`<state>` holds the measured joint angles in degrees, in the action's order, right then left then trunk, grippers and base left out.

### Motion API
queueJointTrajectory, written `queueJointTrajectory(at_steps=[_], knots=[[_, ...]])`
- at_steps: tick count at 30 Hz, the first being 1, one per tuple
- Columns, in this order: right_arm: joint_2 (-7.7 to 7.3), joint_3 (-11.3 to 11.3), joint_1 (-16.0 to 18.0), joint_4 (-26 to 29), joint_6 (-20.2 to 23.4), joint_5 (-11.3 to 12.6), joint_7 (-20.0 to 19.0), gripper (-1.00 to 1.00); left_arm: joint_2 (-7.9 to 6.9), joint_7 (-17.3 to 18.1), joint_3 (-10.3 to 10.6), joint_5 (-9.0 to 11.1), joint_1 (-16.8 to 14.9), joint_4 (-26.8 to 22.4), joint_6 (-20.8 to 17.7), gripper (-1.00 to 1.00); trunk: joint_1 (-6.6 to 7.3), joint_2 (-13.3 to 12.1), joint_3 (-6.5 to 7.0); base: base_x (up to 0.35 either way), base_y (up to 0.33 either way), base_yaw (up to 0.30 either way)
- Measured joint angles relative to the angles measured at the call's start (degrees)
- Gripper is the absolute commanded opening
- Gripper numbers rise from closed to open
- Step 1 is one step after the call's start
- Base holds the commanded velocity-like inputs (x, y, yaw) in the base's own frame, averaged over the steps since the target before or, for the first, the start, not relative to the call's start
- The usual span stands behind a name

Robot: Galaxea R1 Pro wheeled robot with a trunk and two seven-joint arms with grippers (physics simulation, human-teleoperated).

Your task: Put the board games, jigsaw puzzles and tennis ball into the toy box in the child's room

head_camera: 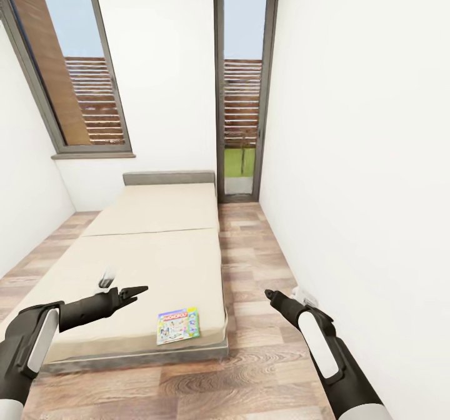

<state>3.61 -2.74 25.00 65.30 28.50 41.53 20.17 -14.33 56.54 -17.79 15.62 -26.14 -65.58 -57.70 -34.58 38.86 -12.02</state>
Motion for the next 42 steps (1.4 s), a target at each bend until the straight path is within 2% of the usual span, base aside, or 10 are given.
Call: queueJointTrajectory(at_steps=[8, 19, 34, 42], knots=[[0.00, 0.00, 0.00, 0.00, 0.00, -0.03, 0.00, 1.00, 0.00, 0.01, 0.01, 0.02, -0.02, -0.04, 0.02, 1.00, -1.73, 3.22, -1.44, -0.137, 0.000, 0.000], [0.00, -0.07, 0.00, 0.03, 0.00, -0.03, 0.00, 1.00, 0.07, 0.01, -1.09, -0.05, -0.01, -0.04, 0.19, 1.00, -1.74, 3.24, -1.45, -0.019, -0.008, 0.000], [0.12, -0.10, 0.00, 0.09, 0.00, -0.03, 0.05, 1.00, 0.44, 0.03, -1.59, -0.06, -0.01, -0.04, 0.41, 1.00, -1.73, 3.24, -1.45, -0.054, -0.118, 0.001], [0.11, -0.98, 0.01, 0.07, 0.00, -0.08, 0.07, 1.00, 0.44, 0.13, -1.74, 0.00, 0.00, -0.05, 0.44, 1.00, -1.73, 3.24, -1.45, -0.002, -0.007, 0.179]])
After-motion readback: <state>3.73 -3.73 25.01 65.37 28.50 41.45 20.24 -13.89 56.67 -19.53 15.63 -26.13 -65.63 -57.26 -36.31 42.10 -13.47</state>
